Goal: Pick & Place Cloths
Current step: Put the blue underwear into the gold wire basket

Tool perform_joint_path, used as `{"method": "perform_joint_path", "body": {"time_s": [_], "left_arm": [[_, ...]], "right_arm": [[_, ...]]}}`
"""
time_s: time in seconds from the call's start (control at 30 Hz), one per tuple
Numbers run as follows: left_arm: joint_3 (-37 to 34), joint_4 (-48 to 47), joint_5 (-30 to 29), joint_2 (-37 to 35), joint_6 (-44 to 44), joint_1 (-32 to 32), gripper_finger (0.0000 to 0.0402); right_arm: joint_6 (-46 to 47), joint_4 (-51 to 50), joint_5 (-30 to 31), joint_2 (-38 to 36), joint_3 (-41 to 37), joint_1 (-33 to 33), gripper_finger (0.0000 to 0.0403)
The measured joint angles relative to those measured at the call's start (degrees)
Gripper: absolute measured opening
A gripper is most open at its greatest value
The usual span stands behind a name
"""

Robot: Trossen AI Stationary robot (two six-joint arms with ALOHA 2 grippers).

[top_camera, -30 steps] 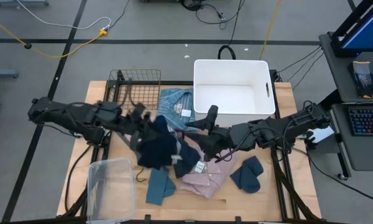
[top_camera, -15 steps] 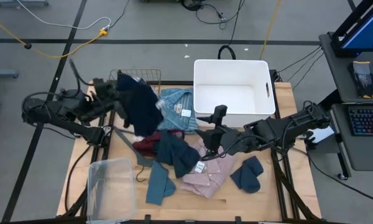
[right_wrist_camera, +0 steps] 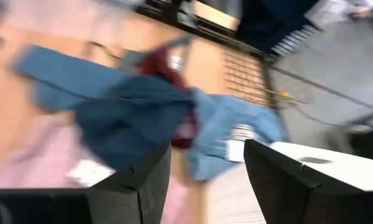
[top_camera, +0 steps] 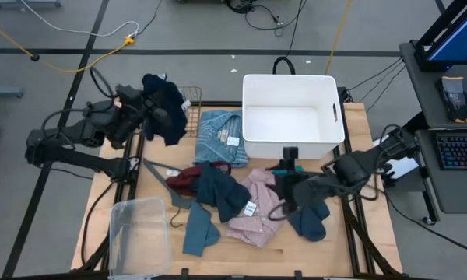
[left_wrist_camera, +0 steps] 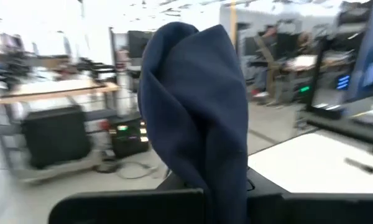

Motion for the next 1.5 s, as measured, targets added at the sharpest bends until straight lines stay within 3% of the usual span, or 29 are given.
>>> {"method": "perform_joint_path", "body": {"time_s": [0.13,0.3,0.67,1.03,1.33,1.5], "left_arm": [[0.0,0.0,1.0,1.2,5.0,5.5,0.0000],[0.0,-0.1,8.2,3.4,12.5,12.7,0.0000],[0.0,3.1,22.0,10.0,16.2,28.6,0.0000],[0.0,-1.7,29.6,17.7,16.0,38.3,0.0000],[0.0,-12.5,30.6,17.7,13.3,42.8,0.0000],[0.0,-16.3,35.9,17.8,10.9,44.9,0.0000]], "right_arm": [[3.4,-1.9,-2.5,-2.0,0.0,3.4,0.0196],[7.8,-7.7,-3.0,-3.3,0.0,7.8,0.0196],[13.1,-12.6,-17.4,-3.4,0.0,14.3,0.0192],[20.1,-16.0,-17.4,-3.4,0.0,17.7,0.0188],[20.4,-15.8,-17.3,-3.4,0.0,17.7,0.0185],[20.4,-15.7,-17.2,-3.4,0.0,17.7,0.0185]]}}
